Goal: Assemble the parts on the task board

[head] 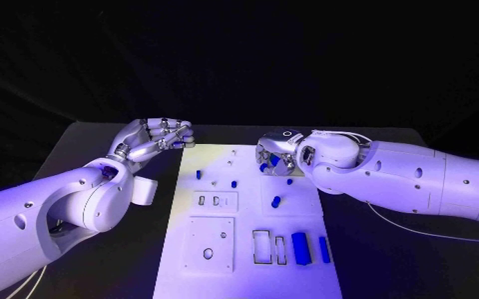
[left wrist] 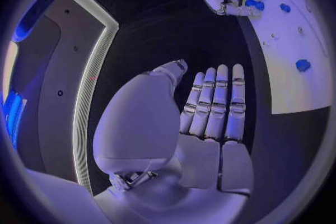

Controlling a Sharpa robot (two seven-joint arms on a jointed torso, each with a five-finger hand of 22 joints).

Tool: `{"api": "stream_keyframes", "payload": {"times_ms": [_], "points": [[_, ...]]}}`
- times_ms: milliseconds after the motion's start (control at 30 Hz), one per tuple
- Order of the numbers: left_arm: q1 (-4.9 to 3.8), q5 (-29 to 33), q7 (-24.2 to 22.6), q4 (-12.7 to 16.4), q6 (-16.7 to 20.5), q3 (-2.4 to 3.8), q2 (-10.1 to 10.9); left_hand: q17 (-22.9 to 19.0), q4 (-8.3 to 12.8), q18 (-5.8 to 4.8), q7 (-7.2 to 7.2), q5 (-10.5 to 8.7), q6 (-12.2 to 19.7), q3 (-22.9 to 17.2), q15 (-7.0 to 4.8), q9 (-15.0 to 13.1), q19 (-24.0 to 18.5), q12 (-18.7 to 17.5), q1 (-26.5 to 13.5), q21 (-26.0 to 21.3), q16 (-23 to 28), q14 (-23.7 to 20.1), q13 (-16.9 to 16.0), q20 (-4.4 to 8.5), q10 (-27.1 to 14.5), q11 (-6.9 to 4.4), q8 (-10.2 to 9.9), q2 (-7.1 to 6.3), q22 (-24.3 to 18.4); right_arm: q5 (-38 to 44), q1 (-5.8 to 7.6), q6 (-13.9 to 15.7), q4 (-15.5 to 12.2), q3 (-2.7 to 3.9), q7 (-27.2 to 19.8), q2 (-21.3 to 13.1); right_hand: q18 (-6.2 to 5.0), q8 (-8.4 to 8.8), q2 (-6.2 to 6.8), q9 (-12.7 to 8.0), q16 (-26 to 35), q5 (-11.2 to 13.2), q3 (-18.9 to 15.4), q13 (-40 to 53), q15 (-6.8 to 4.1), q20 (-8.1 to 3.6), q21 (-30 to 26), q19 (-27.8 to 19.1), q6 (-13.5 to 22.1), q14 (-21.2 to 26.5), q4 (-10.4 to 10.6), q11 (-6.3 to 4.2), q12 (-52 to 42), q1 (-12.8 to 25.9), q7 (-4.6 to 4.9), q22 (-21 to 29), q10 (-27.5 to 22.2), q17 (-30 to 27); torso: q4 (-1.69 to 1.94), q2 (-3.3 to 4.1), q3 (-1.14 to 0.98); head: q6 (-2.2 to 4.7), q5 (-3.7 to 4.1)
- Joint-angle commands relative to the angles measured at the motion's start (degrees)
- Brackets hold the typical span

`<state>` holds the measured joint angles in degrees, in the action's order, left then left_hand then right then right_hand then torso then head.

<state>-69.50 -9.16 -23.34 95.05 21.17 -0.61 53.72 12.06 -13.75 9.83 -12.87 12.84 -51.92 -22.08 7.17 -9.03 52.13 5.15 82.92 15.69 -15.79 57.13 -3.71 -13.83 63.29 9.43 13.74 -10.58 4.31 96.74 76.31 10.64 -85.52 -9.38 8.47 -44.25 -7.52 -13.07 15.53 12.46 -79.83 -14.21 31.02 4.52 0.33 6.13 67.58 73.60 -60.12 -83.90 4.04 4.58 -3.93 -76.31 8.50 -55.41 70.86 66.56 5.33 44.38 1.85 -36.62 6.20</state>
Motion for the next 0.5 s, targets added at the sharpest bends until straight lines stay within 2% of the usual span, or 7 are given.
{"api": "stream_keyframes", "payload": {"times_ms": [33, 167, 500], "points": [[-0.09, -0.1, -0.1, 0.0, -1.0, 0.05, -0.1, 0.1, -0.1, 0.70, -0.17, -0.27, 0.0, -0.2, 0.17, 0.0, 0.2, -0.2, -0.3, -0.3, 0.2, -0.1, -0.1, -0.08, 0.4, 0.13, 0.1, -0.49, -0.1, 0.8, -0.07, -1.0, 0.1, 0.02, 0.4, 0.1, 1.07, -0.41, -0.40, 0.3, -0.5, -0.1, 0.7, 0.1, -0.30, -0.16, 0.6, 0.5, -0.6, -2.4, 0.2, -0.06, -0.2, -0.1, -0.08, -0.7, 0.9, 0.5, 0.17, 0.01, 0.08, -0.07, 0.06], [-0.09, -0.1, 0.0, 0.0, -1.1, 0.05, -0.1, 0.1, -0.1, 0.70, -0.17, -0.27, 0.0, -0.2, 0.17, 0.0, 0.2, -0.2, -0.3, -0.3, 0.2, -0.1, -0.1, -0.08, 0.4, 0.13, 0.1, -0.49, -0.1, 0.5, -0.10, -1.1, 0.4, 0.02, 0.7, 0.1, 1.12, -0.97, -1.30, 0.9, -1.1, 0.0, 2.2, 0.4, -0.62, -0.38, 1.2, 0.4, -1.2, -2.4, 0.3, -0.44, -0.3, -0.2, -0.45, -1.6, 2.0, 1.1, 0.28, 0.00, 0.10, -0.17, 0.17], [-0.09, -0.1, 0.2, -0.2, -1.3, 0.05, 0.0, 0.1, -0.1, 0.70, -0.18, -0.26, 0.0, -0.2, 0.18, 0.0, 0.2, -0.3, -0.3, -0.4, 0.3, -0.1, -0.1, -0.09, 0.4, 0.14, 0.1, -0.48, -0.1, 0.3, -0.26, -1.3, 1.0, 0.02, 0.9, 0.3, 1.22, -1.67, -2.51, 1.8, -1.6, 0.0, 3.9, 0.6, -0.78, -0.56, 1.9, 0.5, -1.6, -2.4, 0.1, -0.63, 0.0, -0.6, -0.68, -2.6, 2.3, 1.6, 0.41, 0.07, 0.15, -0.45, 0.32]]}}
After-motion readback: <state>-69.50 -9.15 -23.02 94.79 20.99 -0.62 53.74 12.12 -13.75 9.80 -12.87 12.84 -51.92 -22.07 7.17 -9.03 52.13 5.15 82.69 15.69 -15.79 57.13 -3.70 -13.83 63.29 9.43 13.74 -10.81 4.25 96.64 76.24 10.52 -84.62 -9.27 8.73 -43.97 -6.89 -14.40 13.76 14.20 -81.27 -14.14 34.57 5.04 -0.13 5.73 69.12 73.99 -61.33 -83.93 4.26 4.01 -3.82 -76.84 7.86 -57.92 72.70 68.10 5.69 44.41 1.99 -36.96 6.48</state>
